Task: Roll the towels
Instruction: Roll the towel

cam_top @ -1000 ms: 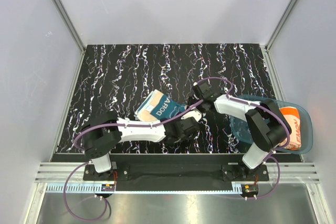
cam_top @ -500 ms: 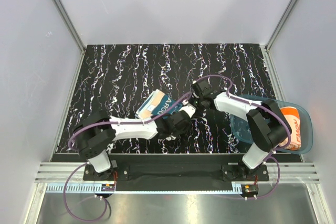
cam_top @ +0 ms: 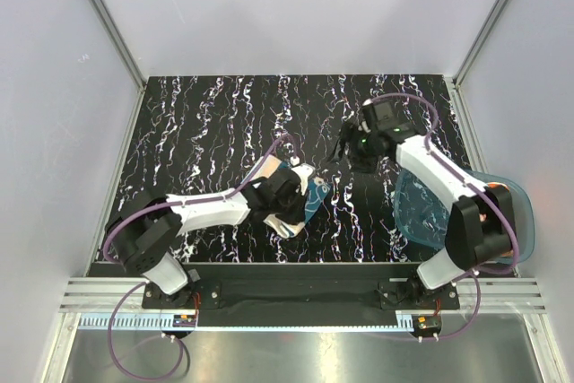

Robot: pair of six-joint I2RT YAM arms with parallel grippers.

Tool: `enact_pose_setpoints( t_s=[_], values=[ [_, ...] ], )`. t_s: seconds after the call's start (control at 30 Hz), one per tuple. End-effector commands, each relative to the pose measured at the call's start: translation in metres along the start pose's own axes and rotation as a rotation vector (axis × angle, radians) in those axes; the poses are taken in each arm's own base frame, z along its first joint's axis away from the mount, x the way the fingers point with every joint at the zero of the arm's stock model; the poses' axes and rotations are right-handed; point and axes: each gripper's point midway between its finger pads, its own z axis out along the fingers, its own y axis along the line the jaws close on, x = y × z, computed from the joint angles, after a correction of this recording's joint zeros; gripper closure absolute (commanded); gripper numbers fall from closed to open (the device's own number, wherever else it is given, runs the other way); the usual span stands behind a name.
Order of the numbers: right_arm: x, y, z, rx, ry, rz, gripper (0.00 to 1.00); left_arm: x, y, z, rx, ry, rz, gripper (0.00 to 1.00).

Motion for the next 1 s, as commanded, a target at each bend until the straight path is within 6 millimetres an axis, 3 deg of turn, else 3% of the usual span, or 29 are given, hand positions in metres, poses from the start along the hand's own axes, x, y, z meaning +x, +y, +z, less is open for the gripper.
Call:
enact_pose_setpoints(
  t_s=[0.0, 0.07, 0.1, 0.13, 0.17, 0.2, 0.27, 0.37, 0.5, 0.53, 0.6, 0.63, 0.7, 0.73, 0.97],
  values=[
    [-0.023, -0.008, -0.038, 0.020, -0.109, -0.014, 0.20, -0.003, -0.024, -0.012, 0.184, 0.006, -0.084, 0.91],
    [-0.027, 0.006, -0.052, -0.066, -0.162, -0.036, 0.20, -0.005, -0.021, -0.015, 0.236, -0.004, -0.145, 0.91],
    [-0.018, 0.007, -0.050, -0.097, -0.148, -0.025, 0.20, -0.014, -0.031, -0.018, 0.313, -0.024, -0.182, 0.91],
    [-0.023, 0.021, -0.060, -0.176, -0.199, -0.042, 0.20, -0.018, -0.033, -0.021, 0.351, -0.032, -0.207, 0.92],
    [-0.016, 0.031, -0.064, -0.247, -0.183, -0.046, 0.21, -0.023, -0.027, -0.022, 0.377, -0.048, -0.253, 0.92],
    [-0.003, 0.027, -0.057, -0.269, -0.155, -0.023, 0.21, -0.030, -0.029, -0.025, 0.424, -0.075, -0.307, 0.92],
    [0.003, 0.043, -0.066, -0.394, -0.174, -0.046, 0.21, -0.036, -0.026, -0.031, 0.492, -0.063, -0.418, 0.92],
    [0.022, 0.045, -0.061, -0.483, -0.146, -0.031, 0.21, -0.045, -0.023, -0.040, 0.570, -0.079, -0.525, 0.92],
    [0.048, 0.035, -0.042, -0.533, -0.087, 0.009, 0.21, -0.051, -0.019, -0.052, 0.676, -0.119, -0.621, 0.92],
    [0.045, 0.041, -0.042, -0.569, -0.114, -0.006, 0.21, -0.038, -0.014, -0.047, 0.675, -0.100, -0.666, 0.93],
    [0.058, 0.038, -0.031, -0.582, -0.083, 0.008, 0.21, -0.047, -0.009, -0.054, 0.734, -0.151, -0.715, 0.94],
    [0.056, 0.042, -0.030, -0.603, -0.100, -0.005, 0.21, -0.031, -0.003, -0.047, 0.723, -0.121, -0.772, 0.94],
    [0.065, 0.046, -0.020, -0.614, -0.072, -0.002, 0.21, -0.035, -0.001, -0.051, 0.769, -0.158, -0.810, 0.95],
    [0.063, 0.050, -0.017, -0.622, -0.083, -0.010, 0.22, -0.023, 0.003, -0.044, 0.759, -0.133, -0.849, 0.95],
    [0.079, 0.062, 0.023, -0.572, -0.017, -0.024, 0.23, -0.012, 0.011, -0.037, 0.776, -0.131, -0.927, 0.96]
  ],
)
